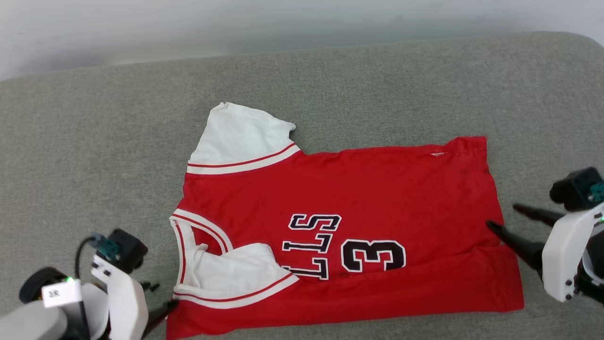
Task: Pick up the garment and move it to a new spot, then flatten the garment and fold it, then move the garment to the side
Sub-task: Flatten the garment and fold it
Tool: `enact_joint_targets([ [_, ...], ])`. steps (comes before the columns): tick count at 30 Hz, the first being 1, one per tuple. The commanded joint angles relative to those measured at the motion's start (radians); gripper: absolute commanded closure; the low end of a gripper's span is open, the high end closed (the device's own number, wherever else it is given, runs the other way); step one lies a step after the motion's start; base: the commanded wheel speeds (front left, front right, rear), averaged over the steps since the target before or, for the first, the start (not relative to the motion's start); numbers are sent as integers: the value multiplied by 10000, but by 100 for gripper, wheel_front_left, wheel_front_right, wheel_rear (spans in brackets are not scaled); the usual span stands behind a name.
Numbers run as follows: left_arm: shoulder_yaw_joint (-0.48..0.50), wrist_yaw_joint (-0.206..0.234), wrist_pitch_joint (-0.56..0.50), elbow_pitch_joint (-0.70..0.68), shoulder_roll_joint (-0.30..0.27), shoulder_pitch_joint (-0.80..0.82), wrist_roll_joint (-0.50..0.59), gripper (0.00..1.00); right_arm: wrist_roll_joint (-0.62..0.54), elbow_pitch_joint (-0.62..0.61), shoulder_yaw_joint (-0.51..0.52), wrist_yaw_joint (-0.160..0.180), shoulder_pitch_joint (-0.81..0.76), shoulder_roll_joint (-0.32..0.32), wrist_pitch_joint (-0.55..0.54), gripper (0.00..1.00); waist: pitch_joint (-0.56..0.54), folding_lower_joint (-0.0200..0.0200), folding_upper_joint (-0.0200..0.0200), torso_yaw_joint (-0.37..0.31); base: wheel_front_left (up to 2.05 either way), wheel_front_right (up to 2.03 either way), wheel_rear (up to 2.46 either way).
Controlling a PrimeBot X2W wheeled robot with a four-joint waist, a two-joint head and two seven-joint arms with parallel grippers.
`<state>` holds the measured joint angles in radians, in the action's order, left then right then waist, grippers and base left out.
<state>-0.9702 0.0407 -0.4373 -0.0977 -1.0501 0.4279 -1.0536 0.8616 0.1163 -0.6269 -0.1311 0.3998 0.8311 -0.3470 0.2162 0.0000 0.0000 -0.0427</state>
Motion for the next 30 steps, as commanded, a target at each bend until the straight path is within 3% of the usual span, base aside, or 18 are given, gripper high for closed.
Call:
enact_joint_targets([
  [1, 170, 108, 103, -170, -149, 172, -52, 0, -234, -92, 233, 7, 131, -145, 265, 0, -27, 0, 0, 19, 0, 0, 0],
  [6, 846, 436, 651, -553, -522, 761, 283, 0, -1303, -177, 1582, 7, 97, -938, 1658, 0, -23, 0, 0, 83, 0, 0, 0],
  [10, 1273, 529, 953, -285, -290, 1533, 667, 0, -2425, -129, 2775, 7, -108, -1780, 2639, 0, 128, 0, 0, 118, 0, 0, 0],
  [14, 1568, 289, 894, 374, 142, 2616, 957, 0, -3506, -318, 3857, 7, -443, -2673, 3379, 0, 416, 0, 0, 94, 0, 0, 0],
  [15, 1645, 148, 674, 783, 449, 3238, 1085, 0, -3956, -481, 4260, 7, -600, -3080, 3604, 0, 614, 0, 0, 25, 0, 0, 0],
  [20, 1806, -315, -299, 1843, 1249, 4866, 831, 0, -4672, -1021, 4863, 7, -945, -3788, 3785, 0, 1233, 0, 0, -216, 0, 0, 0],
  [30, 1733, -935, -2884, 3562, 2217, 7538, 247, 0, -5173, -1822, 5203, 7, -845, -4174, 3514, 0, 2576, 0, 0, -748, 0, 0, 0],
])
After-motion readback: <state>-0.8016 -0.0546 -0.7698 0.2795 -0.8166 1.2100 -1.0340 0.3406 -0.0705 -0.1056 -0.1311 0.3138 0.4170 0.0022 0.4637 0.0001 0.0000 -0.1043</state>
